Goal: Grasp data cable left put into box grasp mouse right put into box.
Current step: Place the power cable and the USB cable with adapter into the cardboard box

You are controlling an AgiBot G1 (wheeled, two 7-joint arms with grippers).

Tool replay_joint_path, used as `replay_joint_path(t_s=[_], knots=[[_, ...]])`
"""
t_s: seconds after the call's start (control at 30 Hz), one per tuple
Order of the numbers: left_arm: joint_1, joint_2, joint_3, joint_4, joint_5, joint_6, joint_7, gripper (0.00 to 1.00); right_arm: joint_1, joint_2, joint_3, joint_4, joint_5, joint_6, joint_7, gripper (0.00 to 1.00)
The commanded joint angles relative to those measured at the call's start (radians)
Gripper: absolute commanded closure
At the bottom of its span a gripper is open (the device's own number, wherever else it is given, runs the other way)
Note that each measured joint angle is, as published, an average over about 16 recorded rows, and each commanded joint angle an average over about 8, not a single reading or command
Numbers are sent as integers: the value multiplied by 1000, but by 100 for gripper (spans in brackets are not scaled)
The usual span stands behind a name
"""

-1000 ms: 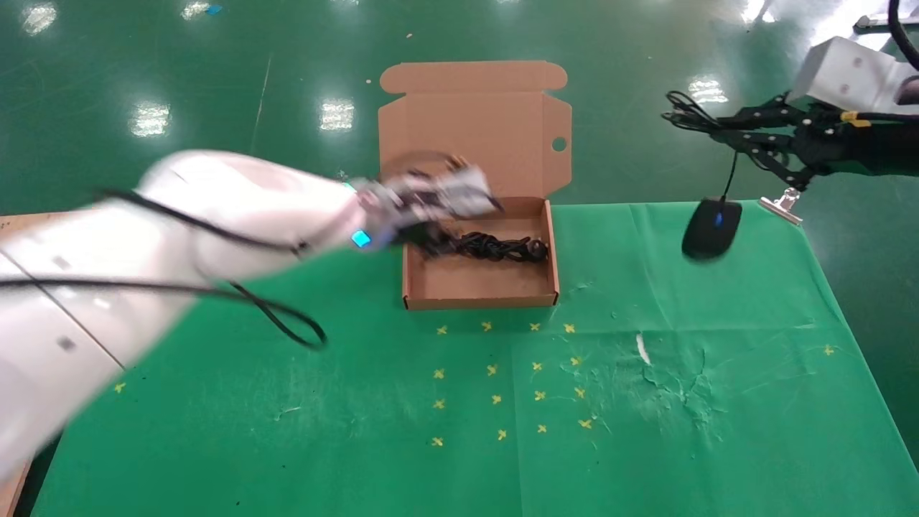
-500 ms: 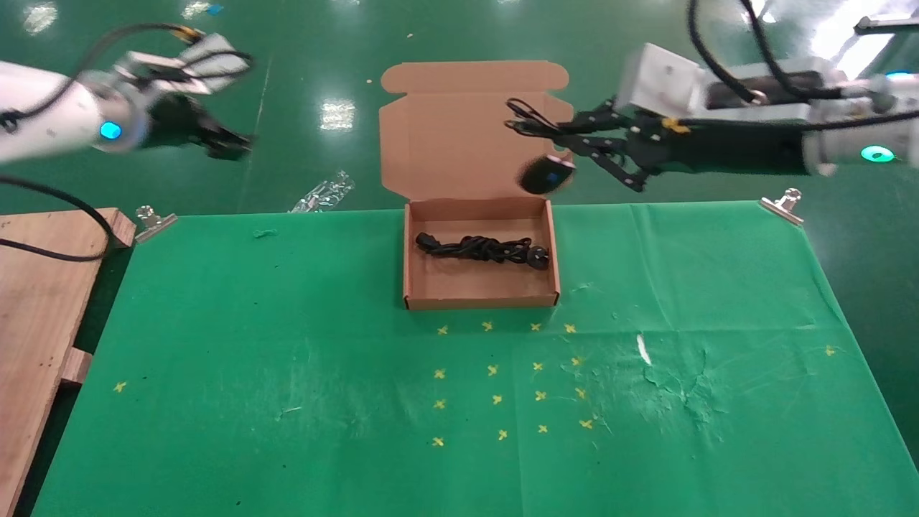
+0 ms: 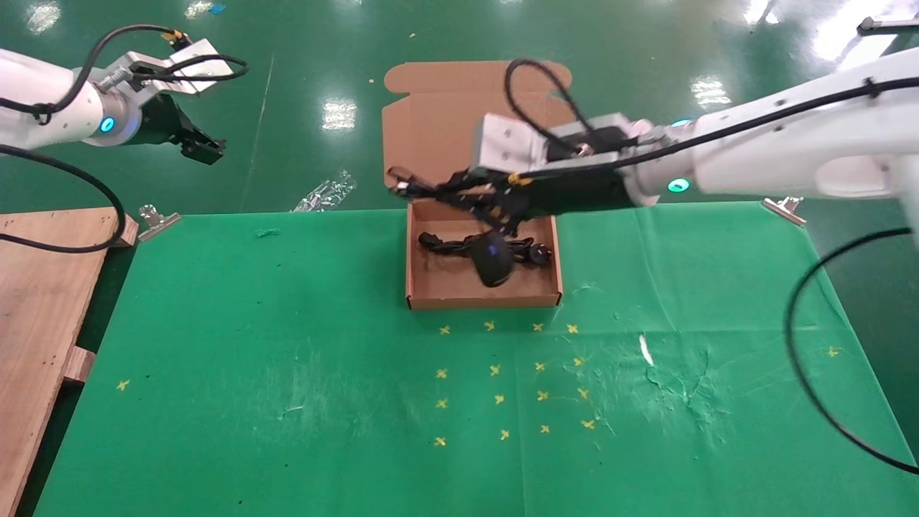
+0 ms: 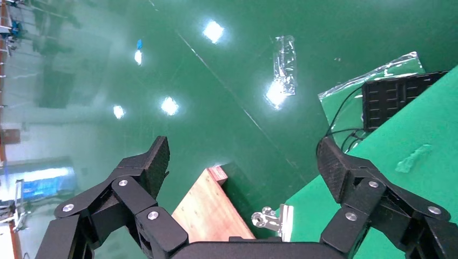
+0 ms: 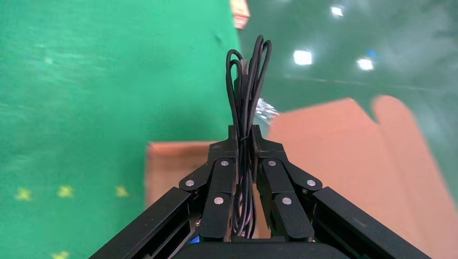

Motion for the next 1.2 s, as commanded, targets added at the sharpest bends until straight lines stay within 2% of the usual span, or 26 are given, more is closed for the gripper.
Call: replay_joint_path(t_s=[0.03,0.23,0.5,0.53,0.77,0.83,1.2], knots=[[0,2,0,4,-1,-1,3,0,6,-25,-2,-34,11,-19,-24,100],[-1,5,-2,12,-6,-3,11,0,1,-43,-12,-101,7,-33,-20,100],[-2,8,-3,21,-12,-5,20,0,-19,-59,-10,-285,-14,85,-21,98],[-3,8,-4,21,-12,-5,21,0,-22,-60,-6,-305,-10,101,-29,89],[-4,9,-4,27,-14,-7,24,0,-45,-67,30,-391,25,166,-75,5],[-4,9,-4,28,-14,-7,25,0,-50,-68,37,-403,32,172,-78,0],[-3,9,-5,26,-14,-7,24,0,-44,-64,28,-381,27,159,-72,0]])
